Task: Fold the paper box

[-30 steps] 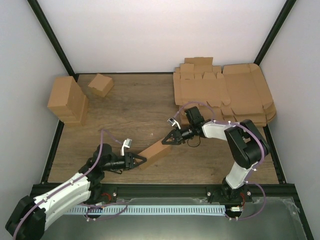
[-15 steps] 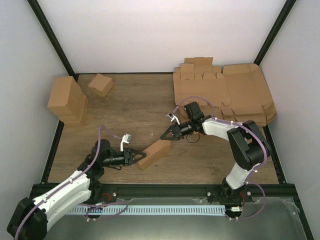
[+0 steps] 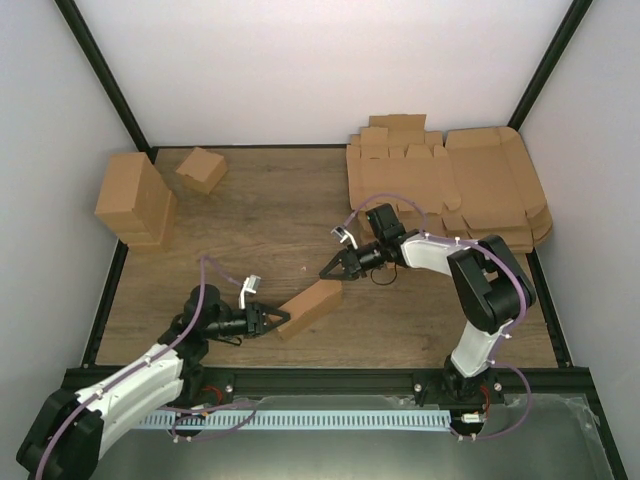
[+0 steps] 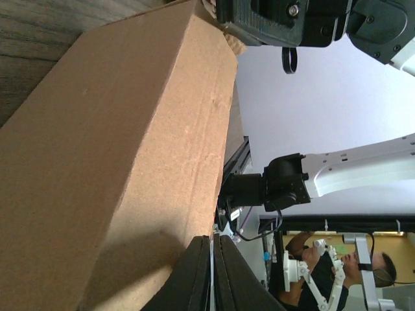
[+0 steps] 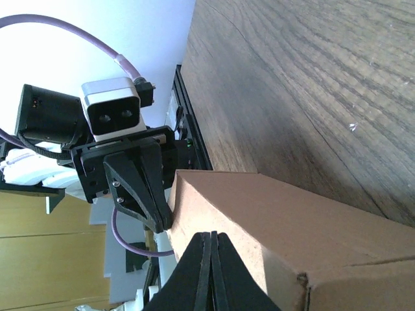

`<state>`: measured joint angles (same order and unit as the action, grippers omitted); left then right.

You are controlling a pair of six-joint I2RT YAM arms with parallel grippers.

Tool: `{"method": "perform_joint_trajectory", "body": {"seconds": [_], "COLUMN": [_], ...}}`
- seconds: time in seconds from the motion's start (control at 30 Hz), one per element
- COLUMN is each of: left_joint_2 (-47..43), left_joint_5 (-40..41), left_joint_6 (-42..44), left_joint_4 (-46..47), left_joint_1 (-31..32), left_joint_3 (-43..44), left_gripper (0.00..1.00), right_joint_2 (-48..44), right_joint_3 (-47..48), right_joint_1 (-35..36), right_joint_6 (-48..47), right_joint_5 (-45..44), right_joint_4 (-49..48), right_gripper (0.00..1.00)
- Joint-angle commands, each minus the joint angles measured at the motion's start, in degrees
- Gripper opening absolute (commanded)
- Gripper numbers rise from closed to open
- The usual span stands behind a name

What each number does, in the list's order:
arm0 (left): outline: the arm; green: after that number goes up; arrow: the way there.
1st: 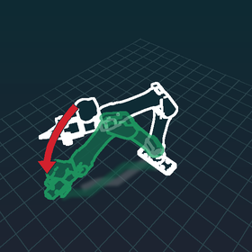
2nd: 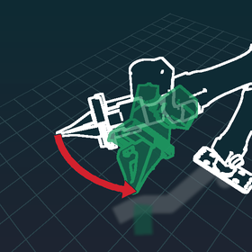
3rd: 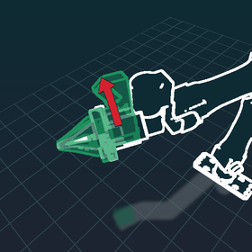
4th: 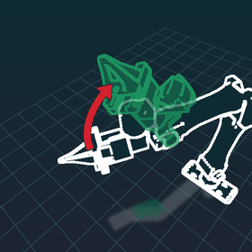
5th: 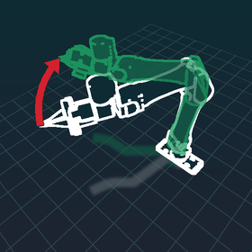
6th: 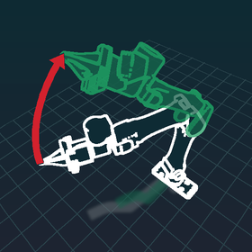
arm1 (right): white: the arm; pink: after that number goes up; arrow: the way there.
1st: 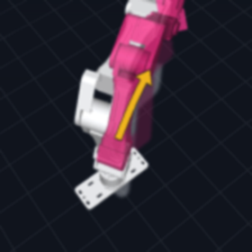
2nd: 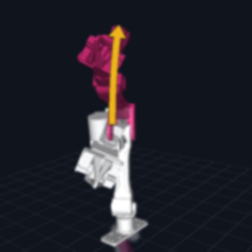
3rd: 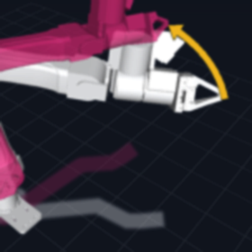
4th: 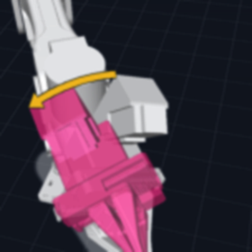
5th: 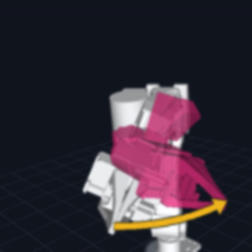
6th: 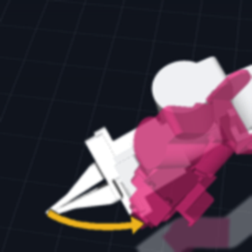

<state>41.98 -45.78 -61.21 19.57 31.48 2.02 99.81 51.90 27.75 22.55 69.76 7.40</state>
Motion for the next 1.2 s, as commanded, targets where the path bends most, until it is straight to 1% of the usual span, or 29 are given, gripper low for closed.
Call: {"method": "perform_joint_trajectory", "body": {"seconds": [0.0,0.2,0.4,0.47,0.6,0.67,0.8,0.9,1.07,1.17], "left_joint_2": [0.06,-0.79,-0.92,-0.07,2.03,3.92,5.41,5.77,5.60,5.53], "left_joint_5": [0.07,0.45,-1.52,-2.19,-2.81,-2.52,-1.91,-1.84,-1.94,-2.17], "left_joint_6": [2.84,6.45,5.59,5.20,4.87,6.11,9.16,10.35,12.33,12.33], "left_joint_4": [-0.62,-8.80,-10.25,-9.29,-6.34,-7.06,-11.66,-14.10,-18.97,-19.87], "left_joint_1": [-0.20,-0.20,-0.20,-0.20,-0.20,-0.20,-0.20,-0.20,-0.24,-0.20], "left_joint_3": [-1.98,3.21,9.57,9.37,6.19,4.01,3.78,5.34,11.93,14.12], "left_gripper": [0.04,0.04,0.04,0.04,0.04,0.04,0.04,0.04,0.04,0.04], "right_joint_2": [0.15,-1.29,-2.66,-1.77,2.42,3.88,4.73,3.51,0.24,-1.72], "right_joint_3": [1.16,4.62,3.92,2.42,-0.64,-1.51,-2.32,-1.97,0.78,2.05], "right_joint_1": [0.21,0.14,-0.15,-0.13,-0.15,-0.09,-0.14,-0.15,-0.15,-0.12], "right_joint_6": [-1.06,-2.56,-4.04,-4.36,-4.62,-5.01,-5.32,-5.50,-6.53,-6.56], "right_joint_5": [-0.54,0.07,2.23,3.01,4.15,4.20,4.00,4.02,3.64,3.52], "right_joint_4": [-0.02,3.31,4.00,2.84,-1.18,-2.22,-2.81,-1.95,2.41,4.02], "right_gripper": [0.01,0.01,0.01,0.01,0.01,0.01,0.01,0.01,0.01,0.01]}}
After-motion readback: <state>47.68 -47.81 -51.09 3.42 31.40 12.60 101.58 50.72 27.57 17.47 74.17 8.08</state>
